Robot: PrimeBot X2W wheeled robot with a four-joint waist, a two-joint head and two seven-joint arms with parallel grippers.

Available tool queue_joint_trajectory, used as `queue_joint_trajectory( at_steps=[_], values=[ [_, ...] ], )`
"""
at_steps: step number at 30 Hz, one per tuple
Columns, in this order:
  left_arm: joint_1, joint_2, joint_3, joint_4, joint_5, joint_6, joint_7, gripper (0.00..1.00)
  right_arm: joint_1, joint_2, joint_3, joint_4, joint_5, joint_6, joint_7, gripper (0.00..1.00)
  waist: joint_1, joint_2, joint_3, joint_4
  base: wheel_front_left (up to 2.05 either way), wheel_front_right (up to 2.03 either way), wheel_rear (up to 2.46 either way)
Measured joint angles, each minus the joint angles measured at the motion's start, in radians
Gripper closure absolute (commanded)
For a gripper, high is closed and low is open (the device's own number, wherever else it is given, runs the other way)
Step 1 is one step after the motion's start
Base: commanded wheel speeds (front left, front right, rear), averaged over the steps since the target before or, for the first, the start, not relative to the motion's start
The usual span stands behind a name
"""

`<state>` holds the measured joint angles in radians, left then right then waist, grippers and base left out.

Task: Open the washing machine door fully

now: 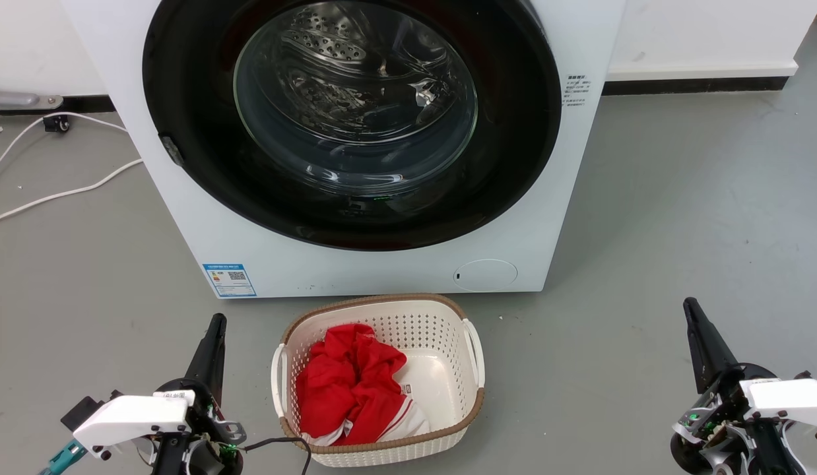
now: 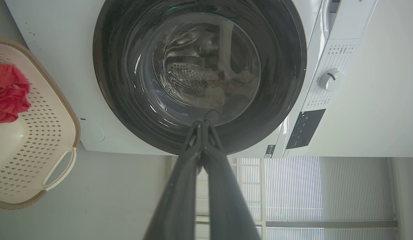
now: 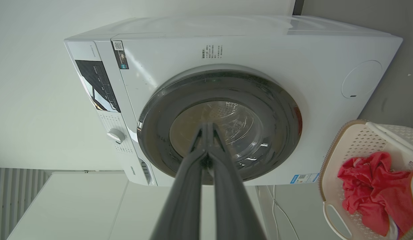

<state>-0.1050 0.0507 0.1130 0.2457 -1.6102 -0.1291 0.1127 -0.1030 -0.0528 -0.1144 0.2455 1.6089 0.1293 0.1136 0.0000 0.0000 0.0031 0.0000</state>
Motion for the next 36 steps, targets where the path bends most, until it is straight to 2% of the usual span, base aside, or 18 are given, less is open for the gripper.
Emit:
queue_joint_trajectory(
  at_steps=[36],
  values=[
    [0.0,0.0,0.0,0.0,0.0,0.0,0.0,1.0,0.0,0.0,0.0,0.0,0.0,0.0,0.0,1.0,0.0,0.0,0.0,0.0,0.0,0.0,0.0]
  ],
)
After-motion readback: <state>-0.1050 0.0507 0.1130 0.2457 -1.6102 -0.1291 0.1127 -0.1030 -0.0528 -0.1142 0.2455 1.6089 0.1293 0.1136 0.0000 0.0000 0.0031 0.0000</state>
